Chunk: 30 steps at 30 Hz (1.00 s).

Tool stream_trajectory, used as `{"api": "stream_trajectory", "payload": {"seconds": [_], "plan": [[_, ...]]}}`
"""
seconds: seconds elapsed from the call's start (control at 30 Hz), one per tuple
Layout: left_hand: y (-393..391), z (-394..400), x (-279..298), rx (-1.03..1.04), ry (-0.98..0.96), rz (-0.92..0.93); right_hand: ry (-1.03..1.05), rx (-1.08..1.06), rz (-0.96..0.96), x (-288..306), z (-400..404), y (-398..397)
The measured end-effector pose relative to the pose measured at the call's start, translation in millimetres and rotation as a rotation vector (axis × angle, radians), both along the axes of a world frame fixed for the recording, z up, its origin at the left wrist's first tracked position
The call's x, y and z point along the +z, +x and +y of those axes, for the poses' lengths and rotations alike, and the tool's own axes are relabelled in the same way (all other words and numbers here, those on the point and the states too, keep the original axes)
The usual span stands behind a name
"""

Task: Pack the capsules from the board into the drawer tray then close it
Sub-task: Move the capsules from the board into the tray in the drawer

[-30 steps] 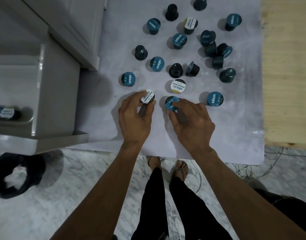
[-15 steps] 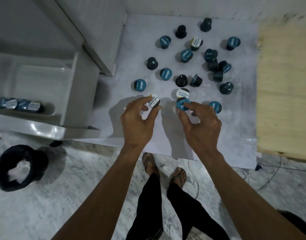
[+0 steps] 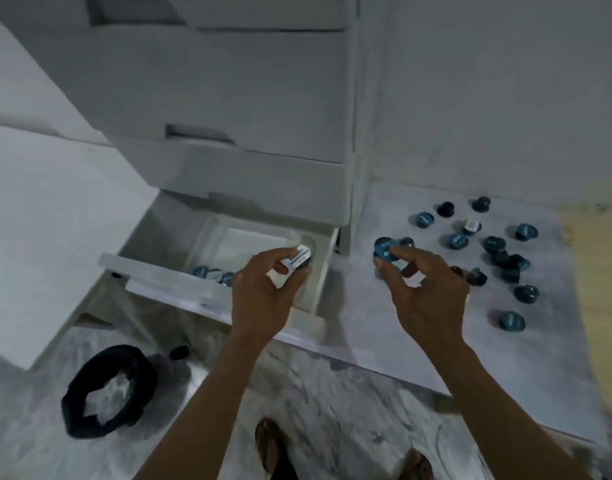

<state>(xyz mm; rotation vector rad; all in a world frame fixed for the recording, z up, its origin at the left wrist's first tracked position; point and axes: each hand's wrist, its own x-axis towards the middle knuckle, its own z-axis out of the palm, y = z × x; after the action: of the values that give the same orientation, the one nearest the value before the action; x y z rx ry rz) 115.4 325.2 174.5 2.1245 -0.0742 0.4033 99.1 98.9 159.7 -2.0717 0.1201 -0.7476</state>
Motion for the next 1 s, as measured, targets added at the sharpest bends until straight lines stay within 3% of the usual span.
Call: {"api": "stream_trajectory", "payload": {"seconds": [0.37,0.63,1.0], "plan": [[47,188,7,-0.100,0.138,0.209,-0.066,0.117,0.261,-7,154,19],[101,190,-24,-0.308,0.248,0.304,-0.110,0.135,0.492,-21,182,57],[156,165,-62,-0.484,0.366,0.502,-0.391,0.309,0.788,-50,183,105]]}}
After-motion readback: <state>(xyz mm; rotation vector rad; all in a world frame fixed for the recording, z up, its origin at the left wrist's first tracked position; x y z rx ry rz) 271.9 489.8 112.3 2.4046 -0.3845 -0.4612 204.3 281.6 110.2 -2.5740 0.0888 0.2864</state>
